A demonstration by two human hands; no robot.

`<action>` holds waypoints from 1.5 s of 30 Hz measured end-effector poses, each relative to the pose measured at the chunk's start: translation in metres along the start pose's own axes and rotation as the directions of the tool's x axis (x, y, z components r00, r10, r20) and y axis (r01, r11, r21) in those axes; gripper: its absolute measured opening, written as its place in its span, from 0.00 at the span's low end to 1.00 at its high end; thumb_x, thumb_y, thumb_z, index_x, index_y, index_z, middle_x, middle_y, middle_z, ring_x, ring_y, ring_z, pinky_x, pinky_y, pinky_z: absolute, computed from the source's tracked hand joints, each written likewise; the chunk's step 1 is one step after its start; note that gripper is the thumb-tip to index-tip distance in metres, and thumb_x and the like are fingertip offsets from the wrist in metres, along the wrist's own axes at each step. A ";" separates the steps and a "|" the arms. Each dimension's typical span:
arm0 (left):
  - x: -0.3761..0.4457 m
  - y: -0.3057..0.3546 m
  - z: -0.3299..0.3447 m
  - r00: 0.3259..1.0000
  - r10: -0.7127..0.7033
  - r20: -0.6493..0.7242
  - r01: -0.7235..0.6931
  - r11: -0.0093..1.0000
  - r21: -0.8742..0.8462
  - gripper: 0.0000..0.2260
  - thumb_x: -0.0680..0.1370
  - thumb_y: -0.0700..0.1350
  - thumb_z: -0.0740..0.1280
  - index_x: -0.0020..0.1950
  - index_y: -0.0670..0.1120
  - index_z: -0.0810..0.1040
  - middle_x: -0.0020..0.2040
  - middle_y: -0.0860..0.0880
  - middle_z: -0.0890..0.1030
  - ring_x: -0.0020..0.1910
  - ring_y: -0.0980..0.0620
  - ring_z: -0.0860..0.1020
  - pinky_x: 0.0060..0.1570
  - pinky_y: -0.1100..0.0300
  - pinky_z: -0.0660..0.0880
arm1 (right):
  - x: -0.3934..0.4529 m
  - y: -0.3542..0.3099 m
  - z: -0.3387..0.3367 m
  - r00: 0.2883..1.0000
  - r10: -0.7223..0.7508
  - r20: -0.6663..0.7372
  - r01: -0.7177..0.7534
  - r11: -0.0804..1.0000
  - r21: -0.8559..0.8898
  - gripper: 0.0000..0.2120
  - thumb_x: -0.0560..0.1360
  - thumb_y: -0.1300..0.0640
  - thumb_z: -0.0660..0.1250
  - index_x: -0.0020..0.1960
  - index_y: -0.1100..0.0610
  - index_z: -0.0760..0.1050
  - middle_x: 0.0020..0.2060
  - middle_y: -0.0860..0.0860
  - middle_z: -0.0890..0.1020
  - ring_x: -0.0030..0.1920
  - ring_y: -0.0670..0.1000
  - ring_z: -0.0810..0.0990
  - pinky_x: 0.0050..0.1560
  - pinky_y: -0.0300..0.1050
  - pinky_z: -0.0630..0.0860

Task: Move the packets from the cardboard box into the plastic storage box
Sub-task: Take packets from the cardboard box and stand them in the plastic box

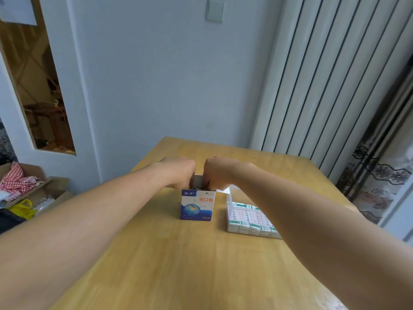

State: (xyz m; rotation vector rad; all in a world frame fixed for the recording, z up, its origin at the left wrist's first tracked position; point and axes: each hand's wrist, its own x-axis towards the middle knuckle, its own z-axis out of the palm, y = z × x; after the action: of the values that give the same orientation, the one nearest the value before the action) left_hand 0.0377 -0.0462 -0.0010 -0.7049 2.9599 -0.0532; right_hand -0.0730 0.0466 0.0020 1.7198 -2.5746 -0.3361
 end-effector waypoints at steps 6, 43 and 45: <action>0.002 -0.011 0.001 0.998 0.019 0.058 -0.007 0.978 -0.208 0.08 0.75 0.44 0.67 0.45 0.48 0.87 0.42 0.47 0.86 0.37 0.47 0.81 0.34 0.54 0.77 | -0.001 -0.002 0.000 1.000 -0.028 -0.006 0.028 0.998 0.051 0.08 0.76 0.58 0.74 0.55 0.54 0.83 0.38 0.48 0.81 0.41 0.49 0.79 0.37 0.41 0.76; 0.014 0.091 -0.026 0.858 -0.355 -0.372 -0.301 0.239 -0.923 0.04 0.81 0.46 0.63 0.52 0.47 0.75 0.47 0.45 0.83 0.47 0.43 0.82 0.47 0.44 0.80 | -0.097 0.081 -0.007 0.750 0.516 -0.414 0.301 0.291 0.908 0.05 0.80 0.61 0.70 0.52 0.54 0.84 0.42 0.49 0.87 0.39 0.49 0.86 0.45 0.44 0.83; 0.018 0.112 -0.021 0.891 -0.322 -0.321 -0.294 0.132 -0.947 0.04 0.81 0.46 0.64 0.54 0.48 0.74 0.48 0.44 0.83 0.46 0.42 0.83 0.43 0.44 0.82 | -0.108 0.093 0.000 0.710 0.548 -0.443 0.270 0.368 0.890 0.06 0.78 0.59 0.72 0.53 0.52 0.84 0.41 0.47 0.87 0.37 0.44 0.85 0.42 0.39 0.81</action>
State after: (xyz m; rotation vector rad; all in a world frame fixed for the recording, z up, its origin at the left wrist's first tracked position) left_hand -0.0309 0.0457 0.0118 -0.8321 2.9300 2.3460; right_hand -0.1154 0.1795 0.0301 1.1749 -2.2296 1.8101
